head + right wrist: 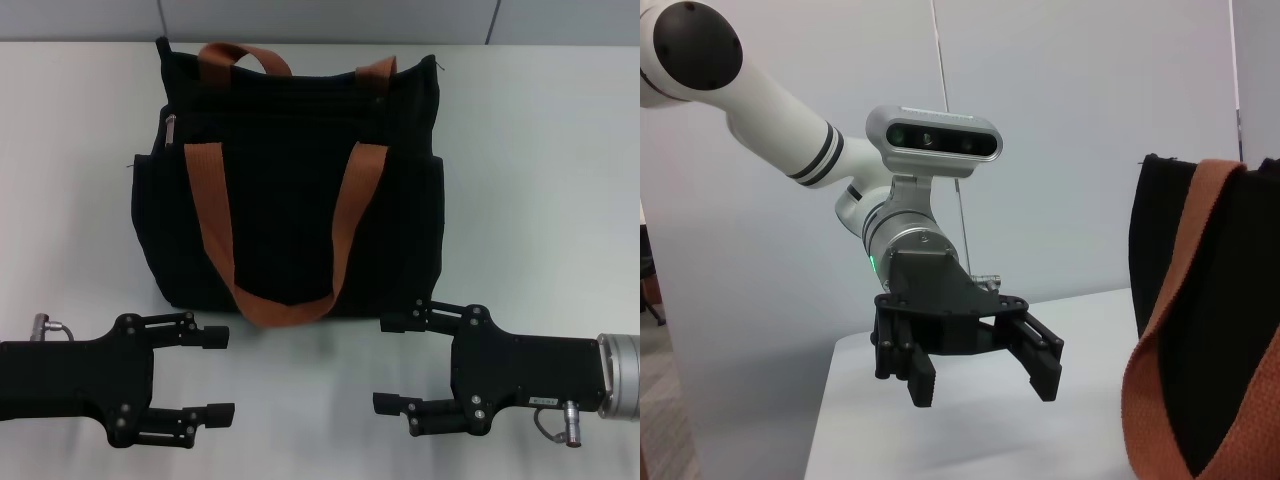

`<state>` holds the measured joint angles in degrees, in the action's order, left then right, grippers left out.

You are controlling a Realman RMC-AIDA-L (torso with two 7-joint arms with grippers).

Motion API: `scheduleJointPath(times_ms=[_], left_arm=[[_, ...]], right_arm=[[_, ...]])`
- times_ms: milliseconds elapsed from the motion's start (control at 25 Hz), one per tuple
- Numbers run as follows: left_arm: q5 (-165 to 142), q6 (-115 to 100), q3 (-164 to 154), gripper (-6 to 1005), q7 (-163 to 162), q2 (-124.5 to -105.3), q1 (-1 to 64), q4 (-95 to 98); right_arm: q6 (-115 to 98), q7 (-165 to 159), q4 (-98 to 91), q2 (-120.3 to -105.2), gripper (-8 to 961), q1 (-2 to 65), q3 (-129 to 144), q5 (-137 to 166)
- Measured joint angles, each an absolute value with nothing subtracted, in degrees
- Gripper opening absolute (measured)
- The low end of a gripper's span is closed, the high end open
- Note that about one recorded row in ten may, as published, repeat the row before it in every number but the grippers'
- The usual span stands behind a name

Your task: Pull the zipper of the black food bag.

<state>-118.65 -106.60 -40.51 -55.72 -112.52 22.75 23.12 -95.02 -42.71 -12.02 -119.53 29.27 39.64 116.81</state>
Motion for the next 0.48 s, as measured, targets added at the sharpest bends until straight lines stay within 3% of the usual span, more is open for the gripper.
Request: scheduleJointPath(times_ms=[480], left_arm=[[-118.65, -106.64, -40.51, 795, -55.72, -112.55, 22.76, 23.12]], right_arm=[[-95.13, -42.71, -12.11, -119.53, 814, 29.42, 39.64, 116.81]])
